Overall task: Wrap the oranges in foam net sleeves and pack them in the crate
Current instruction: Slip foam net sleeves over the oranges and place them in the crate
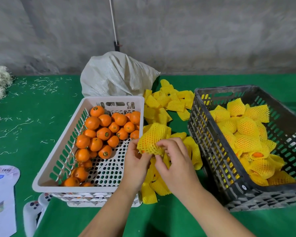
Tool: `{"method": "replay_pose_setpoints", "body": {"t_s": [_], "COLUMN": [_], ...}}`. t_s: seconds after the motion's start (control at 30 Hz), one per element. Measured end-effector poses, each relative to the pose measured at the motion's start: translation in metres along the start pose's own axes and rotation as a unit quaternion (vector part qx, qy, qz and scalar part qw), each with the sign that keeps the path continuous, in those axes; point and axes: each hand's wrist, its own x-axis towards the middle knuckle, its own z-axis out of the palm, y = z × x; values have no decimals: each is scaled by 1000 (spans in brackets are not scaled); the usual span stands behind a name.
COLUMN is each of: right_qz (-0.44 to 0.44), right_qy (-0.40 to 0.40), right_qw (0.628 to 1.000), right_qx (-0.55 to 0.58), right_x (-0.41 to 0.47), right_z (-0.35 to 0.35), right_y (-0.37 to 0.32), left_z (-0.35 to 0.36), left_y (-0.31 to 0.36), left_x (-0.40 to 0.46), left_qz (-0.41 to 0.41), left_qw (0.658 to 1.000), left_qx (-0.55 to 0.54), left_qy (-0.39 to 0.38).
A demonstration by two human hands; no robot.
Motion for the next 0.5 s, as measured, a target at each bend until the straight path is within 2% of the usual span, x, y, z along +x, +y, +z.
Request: {"method": "replay_pose_setpoints", "body": {"t_s": [0.07,0.23,0.37,0.43,0.5], "right_qz": [32,18,-19,-51,11], "right_qy": [8,48,68,44,23], "right_qw": [999,999,998,998,999], "right_qx": [9,16,0,-4,48], "right_x": [-3,6,9,3,-2], "right_z": [1,-3,-4,1,7], "right_y": [3,11,13,10,9], "left_z": [-3,-4,0,-1,-3], "left_y": [1,4,6,5,3], "left_x": [1,1,1,2,2], "left_qz": [-12,10,25,16,10], "left_qw": [1000,995,999,1000,1000], "left_qx": [-3,-9,-6,-19,-18], "left_qy": [3,-97,-44,-16,-3]}}
